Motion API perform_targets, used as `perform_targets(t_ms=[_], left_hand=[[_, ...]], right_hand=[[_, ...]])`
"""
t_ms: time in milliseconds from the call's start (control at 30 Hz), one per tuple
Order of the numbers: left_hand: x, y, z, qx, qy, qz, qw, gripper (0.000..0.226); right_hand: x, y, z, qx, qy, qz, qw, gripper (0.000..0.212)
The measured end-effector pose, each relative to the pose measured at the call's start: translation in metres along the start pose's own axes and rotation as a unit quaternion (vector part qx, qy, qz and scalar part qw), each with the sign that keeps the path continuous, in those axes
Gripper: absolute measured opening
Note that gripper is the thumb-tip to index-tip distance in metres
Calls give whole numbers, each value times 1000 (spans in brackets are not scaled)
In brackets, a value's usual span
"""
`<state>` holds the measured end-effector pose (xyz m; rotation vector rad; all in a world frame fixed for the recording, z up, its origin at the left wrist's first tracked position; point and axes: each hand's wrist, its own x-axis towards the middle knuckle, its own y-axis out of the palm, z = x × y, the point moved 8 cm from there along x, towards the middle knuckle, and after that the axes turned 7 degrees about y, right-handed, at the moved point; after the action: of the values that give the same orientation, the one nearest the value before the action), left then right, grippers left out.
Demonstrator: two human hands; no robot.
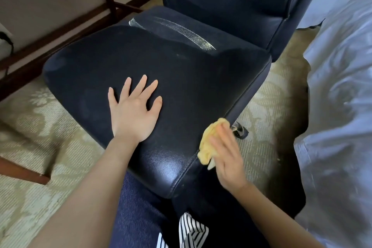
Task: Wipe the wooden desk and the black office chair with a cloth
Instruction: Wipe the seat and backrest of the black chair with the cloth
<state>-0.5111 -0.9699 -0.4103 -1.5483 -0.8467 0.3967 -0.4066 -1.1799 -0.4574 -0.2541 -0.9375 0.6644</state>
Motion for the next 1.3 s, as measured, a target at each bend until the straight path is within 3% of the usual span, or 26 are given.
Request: perform_targets(t_ms=[100,167,267,433,567,633,833,1000,1100,1200,1300], left_hand=[[0,0,0,2,-1,-4,1000,52],[0,0,-1,4,-2,-7,1000,51],[-1,1,-5,1,-4,-9,1000,51],[-2,2,-13,-15,-16,-12,1000,51],[-3,5,-21,-16,-25,-18,999,51],[-3,5,-25,-13,-28,-21,999,51],[-3,5,-27,-23,-48,-42,998,48],[-5,5,-27,-15,-48,-43,998,48],[-5,4,-24,-5,-44,-36,998,48],[-3,3,-19,-4,-37,-33,999,47],[-3,1,-14,-4,-30,-32,999,47]], right_hand=[[40,-19,-30,110,130,-73,983,32],[58,-33,-60,86,216,-142,962,40],[69,-39,-109,87,370,-162,911,42],[104,-57,-154,138,440,-158,873,41],[125,-63,-189,236,524,-166,801,40],[129,-62,-195,249,544,-159,785,40],[93,-51,-142,199,492,-162,832,41],[19,-29,-62,201,382,-189,882,41],[-14,-14,-23,174,328,-163,914,43],[-27,-11,14,114,178,-101,972,39],[-29,4,51,56,-17,-9,998,29]])
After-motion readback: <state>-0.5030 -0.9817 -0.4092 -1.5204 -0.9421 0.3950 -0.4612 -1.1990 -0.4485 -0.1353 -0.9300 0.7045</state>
